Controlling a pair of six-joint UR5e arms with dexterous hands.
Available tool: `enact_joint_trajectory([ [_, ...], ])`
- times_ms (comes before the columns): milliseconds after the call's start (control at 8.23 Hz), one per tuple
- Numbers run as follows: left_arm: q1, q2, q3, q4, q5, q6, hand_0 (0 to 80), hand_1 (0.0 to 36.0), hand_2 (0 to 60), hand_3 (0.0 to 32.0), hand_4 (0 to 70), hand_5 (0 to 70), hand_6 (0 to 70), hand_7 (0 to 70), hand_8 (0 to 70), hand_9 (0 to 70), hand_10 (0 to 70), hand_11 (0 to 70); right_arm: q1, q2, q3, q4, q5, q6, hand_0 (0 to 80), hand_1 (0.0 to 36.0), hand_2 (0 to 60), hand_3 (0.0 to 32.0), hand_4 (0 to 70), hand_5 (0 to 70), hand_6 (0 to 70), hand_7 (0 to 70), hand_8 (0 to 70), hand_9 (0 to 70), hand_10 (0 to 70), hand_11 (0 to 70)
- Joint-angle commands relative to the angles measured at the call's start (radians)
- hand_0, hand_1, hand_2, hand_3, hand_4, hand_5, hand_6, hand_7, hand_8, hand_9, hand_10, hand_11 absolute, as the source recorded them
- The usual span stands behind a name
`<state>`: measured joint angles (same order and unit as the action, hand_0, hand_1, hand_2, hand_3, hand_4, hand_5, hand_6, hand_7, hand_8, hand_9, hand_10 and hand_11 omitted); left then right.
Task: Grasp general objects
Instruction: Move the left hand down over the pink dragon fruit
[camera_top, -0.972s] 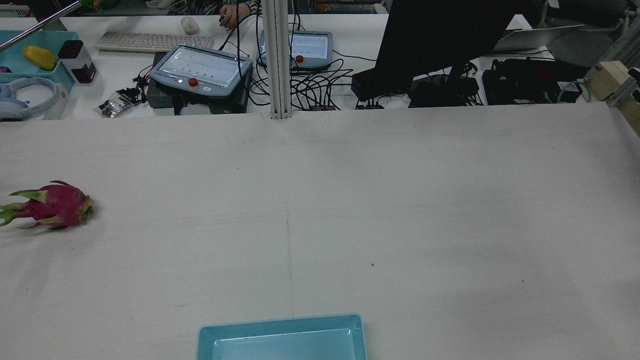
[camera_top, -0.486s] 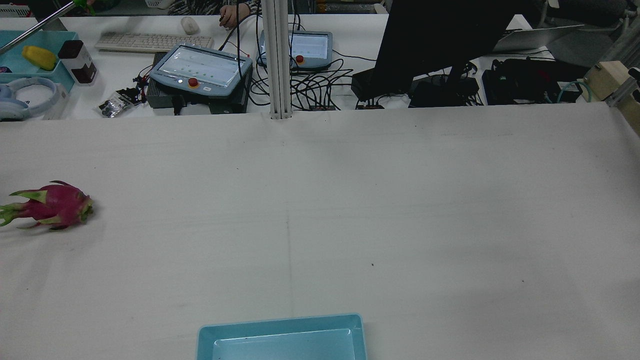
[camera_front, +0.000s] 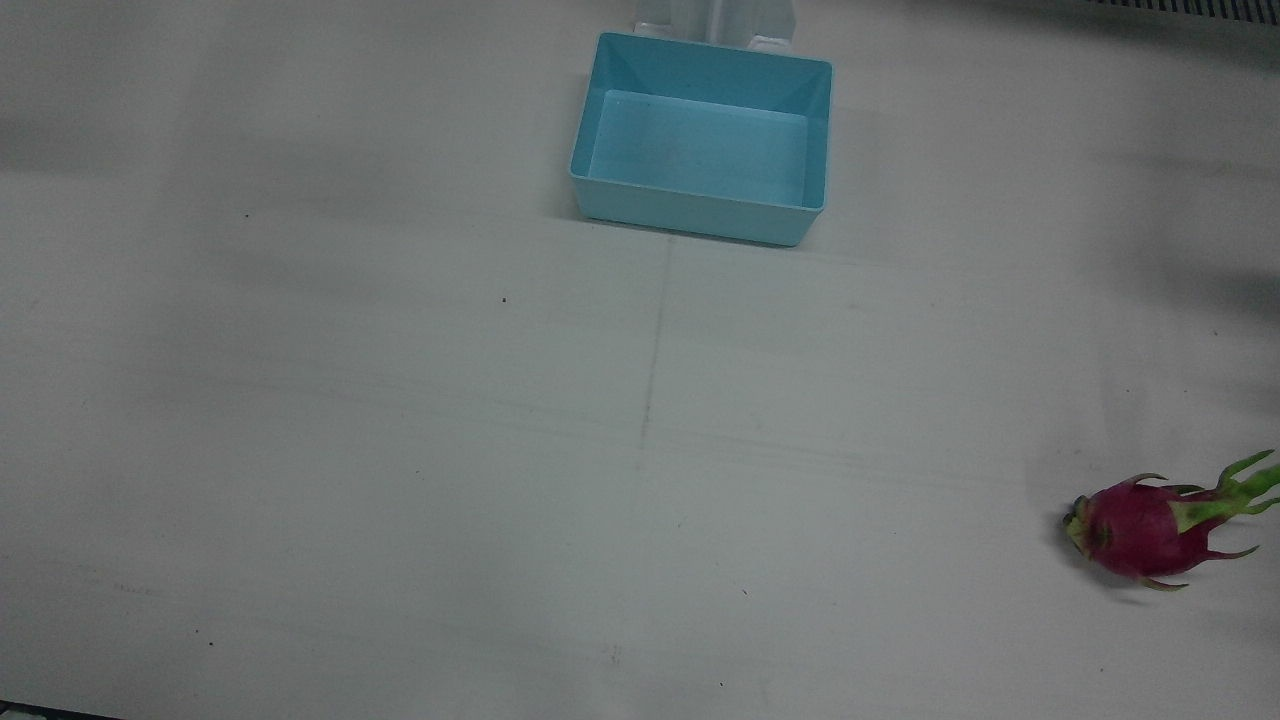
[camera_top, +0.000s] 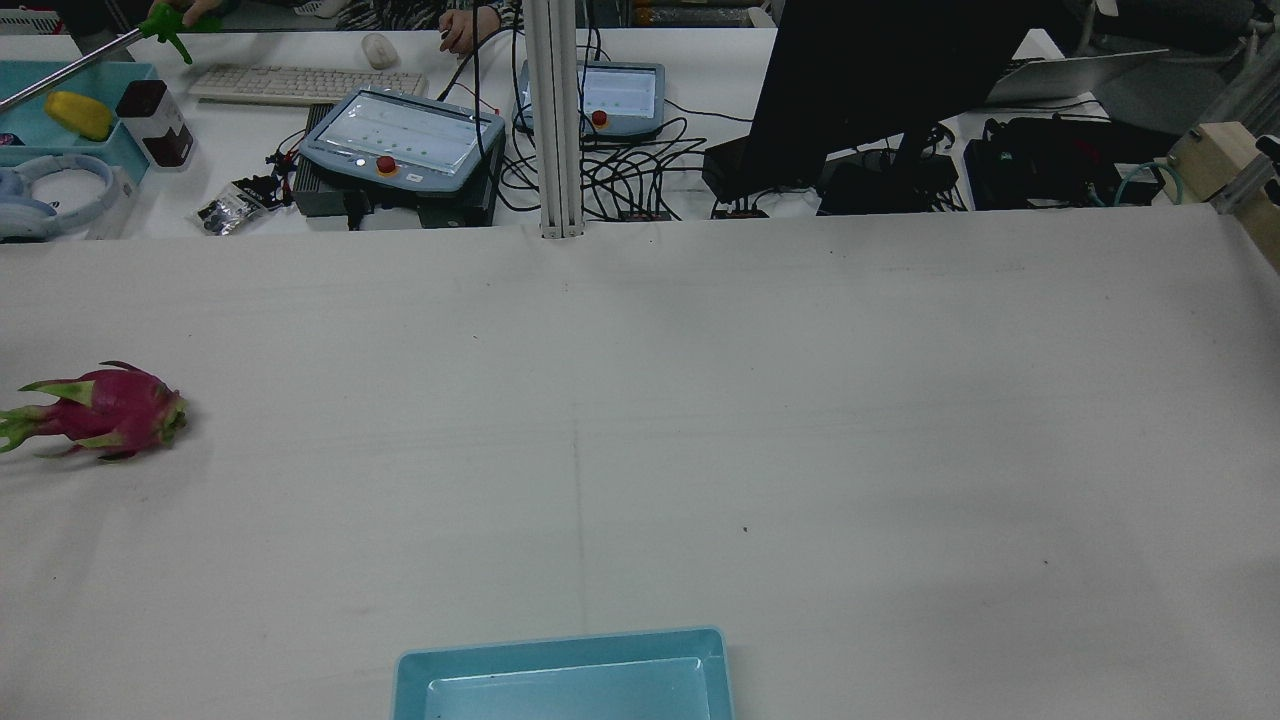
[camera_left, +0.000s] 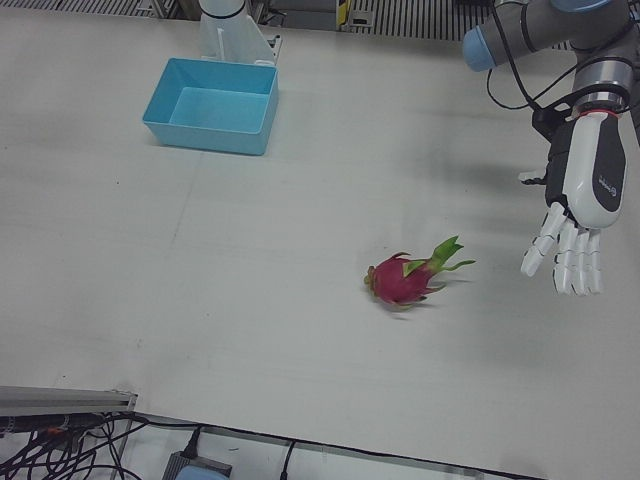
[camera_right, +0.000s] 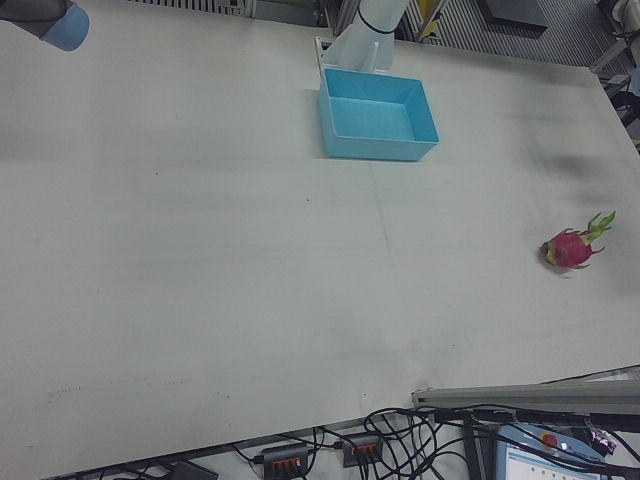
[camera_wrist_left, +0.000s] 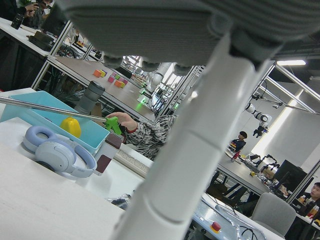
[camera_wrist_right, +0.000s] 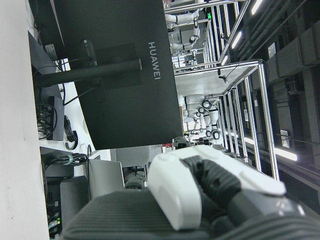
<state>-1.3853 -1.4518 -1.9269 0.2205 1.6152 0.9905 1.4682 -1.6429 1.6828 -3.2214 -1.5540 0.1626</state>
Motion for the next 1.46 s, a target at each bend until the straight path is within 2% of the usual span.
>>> enact_joint_trajectory([
  [0,0.101,-0.076,-0.006,0.144,-0.006,0.133,80.0,34.9,0.0,17.6,0.2,12.9,0.0,3.0,0.0,0.0,0.0,0.0,0.001,0.000,0.000,0.000,0.002,0.000,0.0,0.0,0.0,0.0,0.0,0.0,0.0,0.0,0.0,0.0,0.0,0.0],
  [121,0.174,-0.123,-0.006,0.205,-0.044,0.154,80.0,35.3,0.0,24.2,0.0,17.5,0.0,3.7,0.0,0.0,0.0,0.5,0.000,0.000,0.000,0.000,0.000,0.000,0.0,0.0,0.0,0.0,0.0,0.0,0.0,0.0,0.0,0.0,0.0,0.0],
  [243,0.248,-0.169,-0.004,0.277,-0.116,0.157,80.0,36.0,0.0,32.0,0.0,20.0,0.0,4.4,0.0,0.0,0.0,2.7,0.000,0.000,0.000,0.000,0.000,0.000,0.0,0.0,0.0,0.0,0.0,0.0,0.0,0.0,0.0,0.0,0.0,0.0],
  [364,0.323,-0.212,0.003,0.333,-0.179,0.157,80.0,36.0,0.0,32.0,0.0,21.4,0.0,4.8,0.8,0.0,0.0,1.6,0.000,0.000,0.000,0.000,0.000,0.000,0.0,0.0,0.0,0.0,0.0,0.0,0.0,0.0,0.0,0.0,0.0,0.0],
  [486,0.374,-0.234,0.037,0.344,-0.225,0.155,80.0,36.0,0.0,32.0,0.0,24.8,0.0,6.0,2.5,0.0,0.0,2.1,0.000,0.000,0.000,0.000,0.000,0.000,0.0,0.0,0.0,0.0,0.0,0.0,0.0,0.0,0.0,0.0,0.0,0.0],
  [607,0.393,-0.242,0.061,0.344,-0.247,0.155,80.0,36.0,0.0,32.0,0.0,23.9,0.0,5.8,3.0,0.0,0.0,2.6,0.001,0.000,0.000,0.000,0.000,0.000,0.0,0.0,0.0,0.0,0.0,0.0,0.0,0.0,0.0,0.0,0.0,0.0],
  [850,0.413,-0.249,0.098,0.347,-0.280,0.157,80.0,33.0,0.0,32.0,0.0,23.0,0.0,4.9,10.3,0.0,0.0,0.0,0.000,0.000,0.000,0.000,0.000,0.000,0.0,0.0,0.0,0.0,0.0,0.0,0.0,0.0,0.0,0.0,0.0,0.0],
  [972,0.439,-0.265,0.108,0.371,-0.306,0.157,80.0,33.0,0.0,32.0,0.0,23.0,0.0,4.9,10.3,0.0,0.0,0.0,0.000,0.000,0.000,0.000,0.002,0.000,0.0,0.0,0.0,0.0,0.0,0.0,0.0,0.0,0.0,0.0,0.0,0.0],
  [1093,0.483,-0.291,0.109,0.407,-0.354,0.157,80.0,34.5,0.0,32.0,0.0,22.7,0.0,4.6,10.1,0.0,0.0,0.0,0.001,0.000,0.000,0.000,0.002,0.000,0.0,0.0,0.0,0.0,0.0,0.0,0.0,0.0,0.0,0.0,0.0,0.0],
  [1336,0.532,-0.308,0.137,0.415,-0.402,0.155,80.0,35.6,0.0,32.0,0.0,22.9,0.0,4.8,9.9,0.0,0.0,0.0,0.000,0.000,0.000,0.000,0.000,0.000,0.0,0.0,0.0,0.0,0.0,0.0,0.0,0.0,0.0,0.0,0.0,0.0],
])
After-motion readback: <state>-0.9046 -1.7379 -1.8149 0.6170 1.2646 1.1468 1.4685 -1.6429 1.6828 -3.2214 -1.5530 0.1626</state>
